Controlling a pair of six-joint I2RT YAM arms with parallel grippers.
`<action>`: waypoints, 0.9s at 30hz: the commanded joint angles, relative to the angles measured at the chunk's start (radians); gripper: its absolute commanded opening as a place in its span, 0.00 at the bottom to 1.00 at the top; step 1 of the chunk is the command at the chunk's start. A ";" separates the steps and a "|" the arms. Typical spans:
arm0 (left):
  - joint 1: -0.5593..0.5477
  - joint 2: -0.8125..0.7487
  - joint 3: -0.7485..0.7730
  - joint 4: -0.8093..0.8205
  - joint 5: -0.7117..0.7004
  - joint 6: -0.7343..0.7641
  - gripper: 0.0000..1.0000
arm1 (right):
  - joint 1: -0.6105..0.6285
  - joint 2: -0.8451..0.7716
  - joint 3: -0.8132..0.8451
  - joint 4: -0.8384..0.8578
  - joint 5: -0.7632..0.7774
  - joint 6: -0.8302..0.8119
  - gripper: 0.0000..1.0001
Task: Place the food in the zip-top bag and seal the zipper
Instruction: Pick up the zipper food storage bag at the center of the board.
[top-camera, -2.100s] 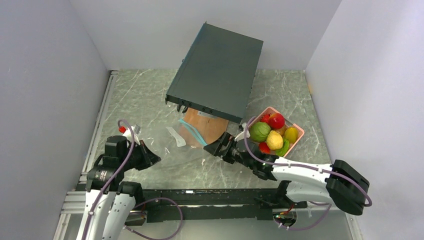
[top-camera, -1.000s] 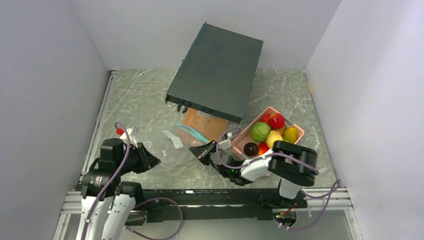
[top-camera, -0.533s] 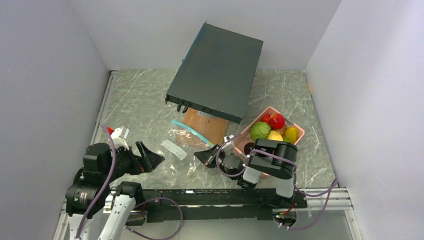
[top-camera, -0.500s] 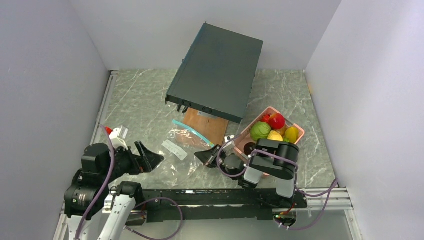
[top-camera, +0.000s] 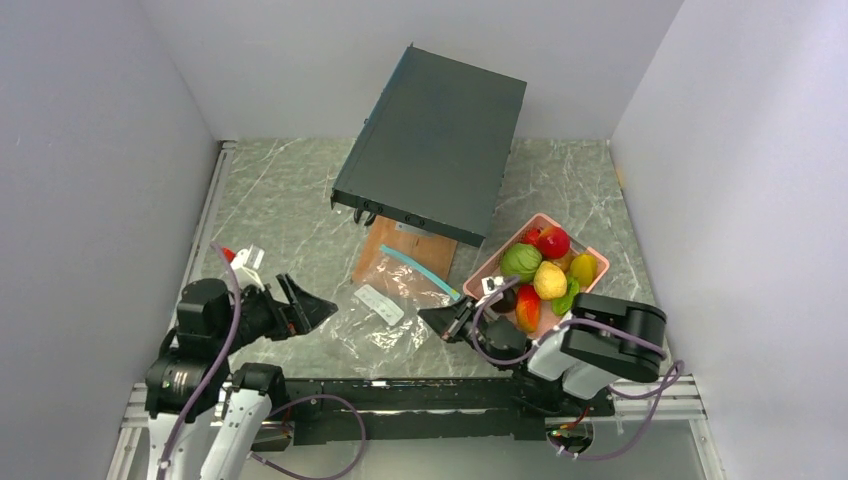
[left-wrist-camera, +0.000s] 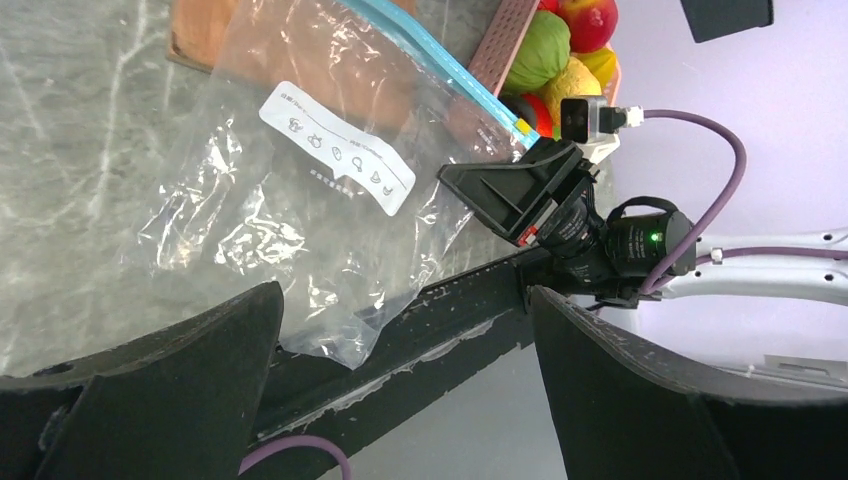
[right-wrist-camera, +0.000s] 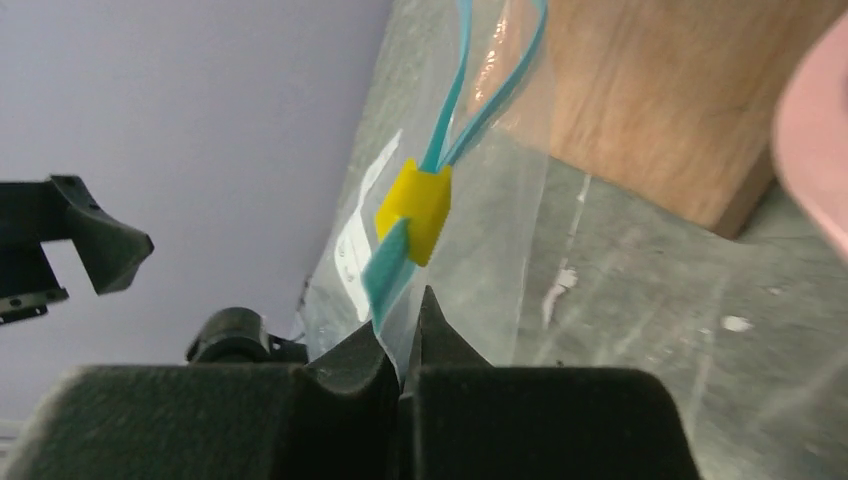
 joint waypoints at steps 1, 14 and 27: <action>0.004 0.028 -0.097 0.187 0.127 -0.076 1.00 | 0.005 -0.154 -0.037 -0.123 -0.007 -0.101 0.00; 0.001 0.015 -0.165 0.373 0.205 -0.172 1.00 | 0.046 -0.979 0.150 -1.163 -0.219 -0.752 0.00; 0.001 -0.006 0.126 -0.019 -0.042 -0.616 1.00 | 0.203 -0.529 0.654 -1.360 -0.178 -1.193 0.00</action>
